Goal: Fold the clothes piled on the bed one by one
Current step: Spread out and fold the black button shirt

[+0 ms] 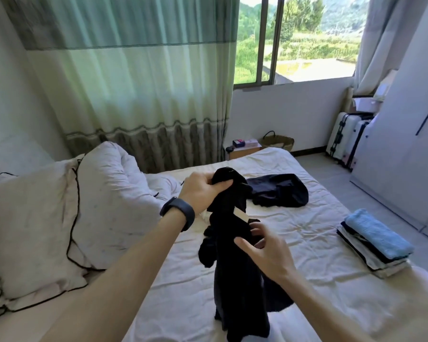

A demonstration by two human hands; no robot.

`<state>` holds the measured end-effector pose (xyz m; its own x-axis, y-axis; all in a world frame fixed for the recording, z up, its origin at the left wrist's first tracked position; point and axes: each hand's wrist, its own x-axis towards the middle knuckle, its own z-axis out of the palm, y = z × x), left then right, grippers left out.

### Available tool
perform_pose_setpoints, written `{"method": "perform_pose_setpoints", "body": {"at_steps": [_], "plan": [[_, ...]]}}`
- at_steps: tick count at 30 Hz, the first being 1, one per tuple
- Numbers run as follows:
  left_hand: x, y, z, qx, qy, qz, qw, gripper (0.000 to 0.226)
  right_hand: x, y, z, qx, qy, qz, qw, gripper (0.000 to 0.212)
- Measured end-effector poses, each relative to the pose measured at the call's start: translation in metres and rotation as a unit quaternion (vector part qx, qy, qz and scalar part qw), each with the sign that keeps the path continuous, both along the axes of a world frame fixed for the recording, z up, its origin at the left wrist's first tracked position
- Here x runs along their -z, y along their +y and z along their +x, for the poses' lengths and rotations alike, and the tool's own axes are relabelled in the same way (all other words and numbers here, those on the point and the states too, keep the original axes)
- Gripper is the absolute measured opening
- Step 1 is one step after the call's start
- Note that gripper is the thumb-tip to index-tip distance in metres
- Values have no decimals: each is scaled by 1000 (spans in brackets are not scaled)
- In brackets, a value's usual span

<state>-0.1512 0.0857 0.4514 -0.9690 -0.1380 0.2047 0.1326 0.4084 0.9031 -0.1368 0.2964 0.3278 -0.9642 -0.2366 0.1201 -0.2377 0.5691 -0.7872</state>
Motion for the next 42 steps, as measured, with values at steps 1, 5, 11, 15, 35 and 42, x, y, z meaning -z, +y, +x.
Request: {"method": "perform_pose_setpoints", "body": {"at_steps": [1, 5, 11, 15, 35, 42], "plan": [[-4, 2, 0, 1, 6, 14, 1000, 16, 0, -6, 5, 24, 18, -2, 1000, 67], [-15, 4, 2, 23, 20, 39, 999, 15, -6, -21, 11, 42, 75, 63, 994, 34], [-23, -40, 14, -7, 21, -2, 1000, 13, -18, -5, -21, 91, 70, 82, 990, 14], [-18, -94, 30, -30, -69, -62, 995, 22, -46, 23, -53, 51, 47, -43, 997, 16], [80, -111, 110, 14, -311, 156, 937, 49, -39, 1, -37, -66, -126, -6, 990, 50], [150, -89, 136, 135, -442, -225, 858, 59, 2, 7, 3, -74, -154, 42, 984, 47]]}}
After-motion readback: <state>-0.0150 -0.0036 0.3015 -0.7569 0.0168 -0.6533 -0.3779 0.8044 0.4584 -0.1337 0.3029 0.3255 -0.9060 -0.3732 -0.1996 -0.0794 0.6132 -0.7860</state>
